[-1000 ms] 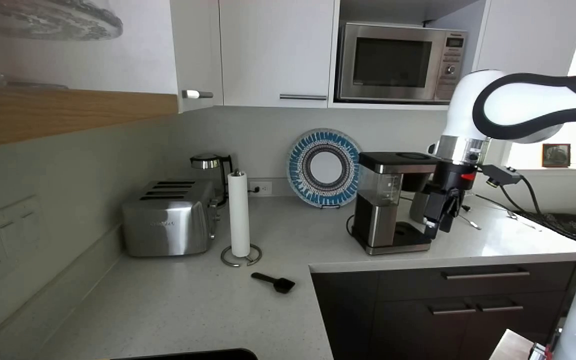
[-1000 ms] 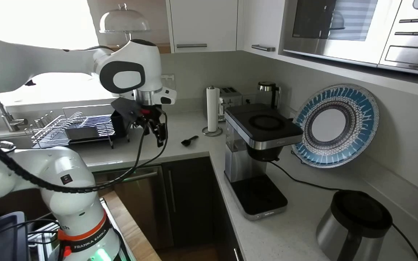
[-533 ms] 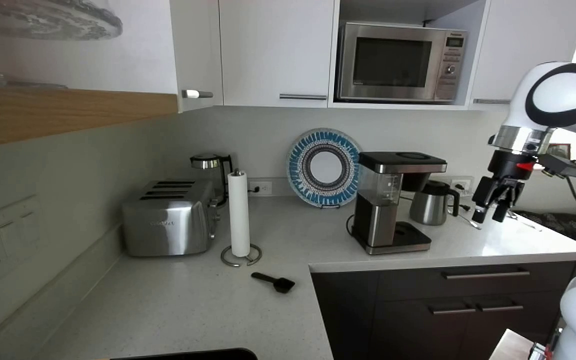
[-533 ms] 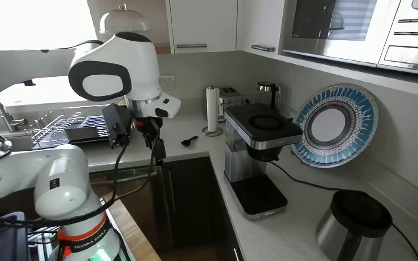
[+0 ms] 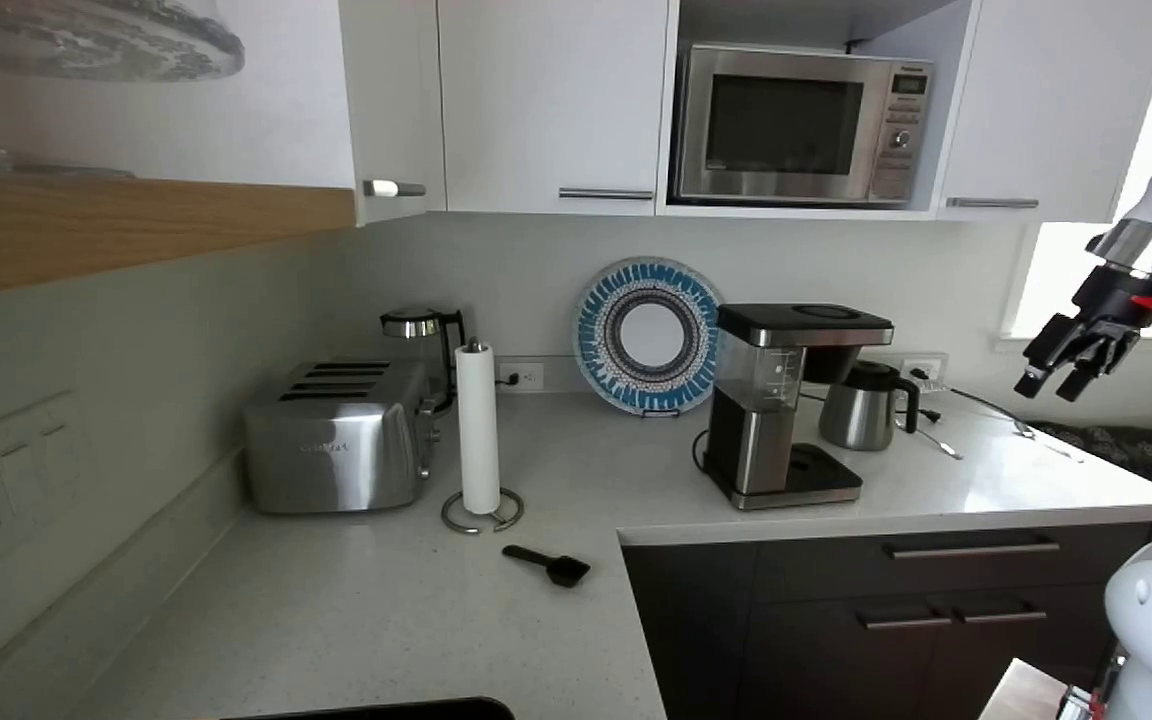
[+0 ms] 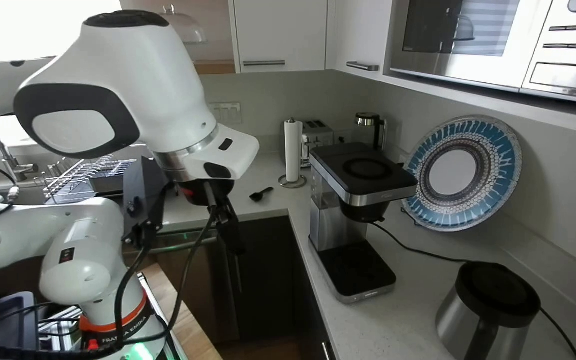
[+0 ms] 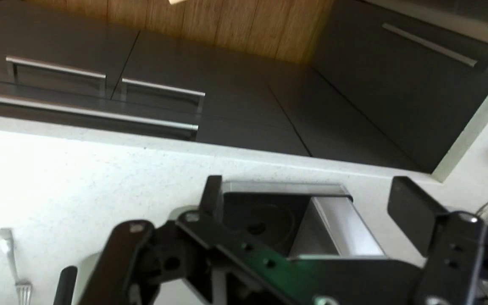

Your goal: Open the coffeemaker chamber.

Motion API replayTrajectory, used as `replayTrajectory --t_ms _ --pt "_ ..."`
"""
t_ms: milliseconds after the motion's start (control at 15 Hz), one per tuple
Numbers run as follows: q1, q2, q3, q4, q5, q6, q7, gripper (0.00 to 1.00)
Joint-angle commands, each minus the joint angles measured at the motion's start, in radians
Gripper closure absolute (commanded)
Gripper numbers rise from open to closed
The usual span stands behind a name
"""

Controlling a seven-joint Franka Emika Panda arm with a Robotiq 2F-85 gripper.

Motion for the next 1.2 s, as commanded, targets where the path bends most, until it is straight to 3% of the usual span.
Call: replayTrajectory --t_ms 0,267,333,533,800,1133 --pt "0.071 0.134 -0.065 0.103 0.0 0.112 -0.054 0.0" --pt "0.134 0.291 -0.097 0.208 0.079 0.166 -0.03 0.0" --pt "0.081 0.193 -0.064 0.133 0.055 0.169 -0.054 0.0" --pt "0.098 0.287 -0.065 0.19 0.087 0.169 -0.055 0.0" --pt "0.097 0.306 -0.066 0.202 0.092 0.169 -0.055 0.0" --pt "0.154 0.425 -0.131 0.346 0.209 0.146 -0.068 0.0"
